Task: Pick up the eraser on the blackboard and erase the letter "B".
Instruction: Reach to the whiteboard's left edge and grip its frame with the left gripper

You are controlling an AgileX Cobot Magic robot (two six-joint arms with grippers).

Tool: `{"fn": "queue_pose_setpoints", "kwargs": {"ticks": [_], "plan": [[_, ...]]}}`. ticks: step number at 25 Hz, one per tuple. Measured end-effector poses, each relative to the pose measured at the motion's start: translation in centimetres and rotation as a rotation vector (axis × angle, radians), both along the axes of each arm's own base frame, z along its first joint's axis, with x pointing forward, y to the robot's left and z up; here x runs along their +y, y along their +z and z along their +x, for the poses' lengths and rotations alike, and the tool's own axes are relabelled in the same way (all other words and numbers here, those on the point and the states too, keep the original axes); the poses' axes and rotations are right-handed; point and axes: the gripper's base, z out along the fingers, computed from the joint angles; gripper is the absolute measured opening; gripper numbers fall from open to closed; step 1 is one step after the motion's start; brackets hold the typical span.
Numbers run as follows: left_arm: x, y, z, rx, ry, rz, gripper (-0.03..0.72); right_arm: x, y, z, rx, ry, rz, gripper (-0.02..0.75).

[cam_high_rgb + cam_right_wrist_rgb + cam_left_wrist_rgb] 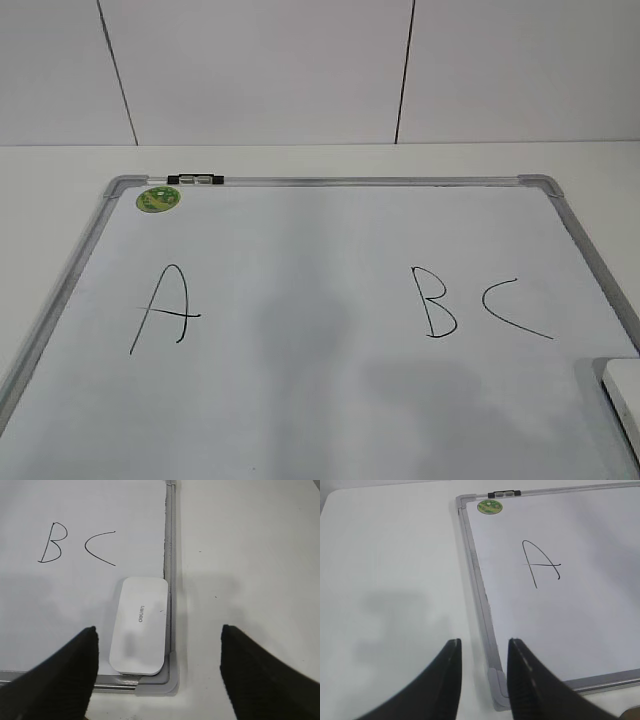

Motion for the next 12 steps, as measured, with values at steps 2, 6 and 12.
{"fn": "queue_pose_setpoints", "kwargs": {"ticks": [2,6,12], "plan": [[0.00,0.00,0.00,0.000,0.000,0.000,0.237,0.00,0.00,0.00,0.000,0.000,0.000,0.584],[0.00,0.00,0.00,0.000,0.000,0.000,0.237,0.00,0.00,0.00,0.000,0.000,0.000,0.584],[0.00,0.00,0.00,0.000,0.000,0.000,0.237,0.00,0.00,0.00,0.000,0.000,0.000,0.584]]}}
